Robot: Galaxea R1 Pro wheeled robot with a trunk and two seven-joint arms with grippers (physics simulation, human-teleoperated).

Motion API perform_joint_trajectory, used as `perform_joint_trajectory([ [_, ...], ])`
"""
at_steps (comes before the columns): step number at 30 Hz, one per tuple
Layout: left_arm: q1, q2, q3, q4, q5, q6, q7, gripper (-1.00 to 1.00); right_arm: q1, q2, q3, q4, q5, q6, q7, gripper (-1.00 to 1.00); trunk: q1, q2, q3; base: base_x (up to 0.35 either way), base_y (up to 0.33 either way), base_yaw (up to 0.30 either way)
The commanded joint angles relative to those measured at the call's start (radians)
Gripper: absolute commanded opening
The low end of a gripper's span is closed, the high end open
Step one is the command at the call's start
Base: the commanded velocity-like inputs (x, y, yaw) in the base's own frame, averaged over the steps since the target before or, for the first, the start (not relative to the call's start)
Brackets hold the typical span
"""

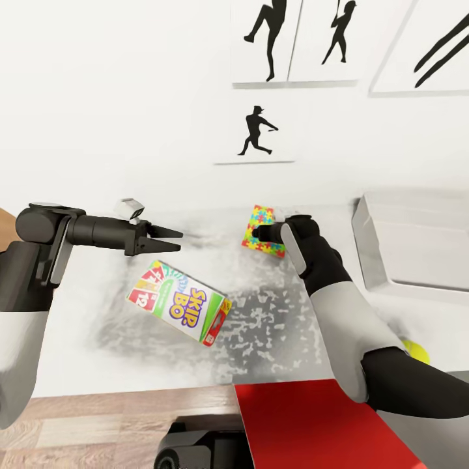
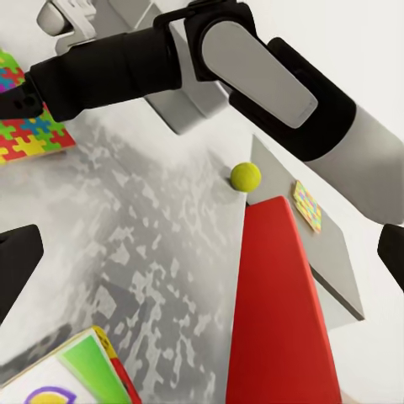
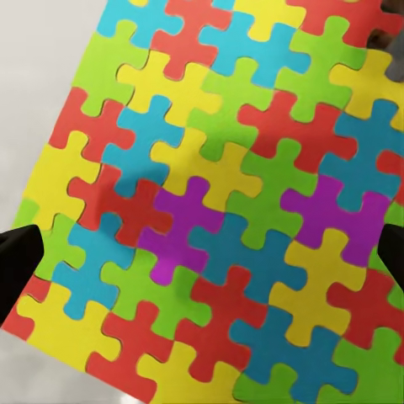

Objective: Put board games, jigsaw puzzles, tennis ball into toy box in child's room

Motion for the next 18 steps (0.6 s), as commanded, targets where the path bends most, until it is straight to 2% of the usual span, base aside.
perform_joint_trajectory([
  [1, -0.001, 0.001, -0.002, 0.0, 0.003, 0.011, -0.001, 1.0, 0.0, 0.0, 0.001, 0.013, -0.013, 0.003, -0.011, 1.0, 0.001, -0.001, -0.003, 0.0, 0.0, 0.0],
  [18, -0.001, 0.001, -0.002, 0.0, 0.002, 0.011, -0.001, 1.0, 0.0, 0.0, 0.003, 0.013, -0.014, 0.002, -0.011, 1.0, 0.001, -0.001, -0.01, 0.0, 0.0, 0.0],
])
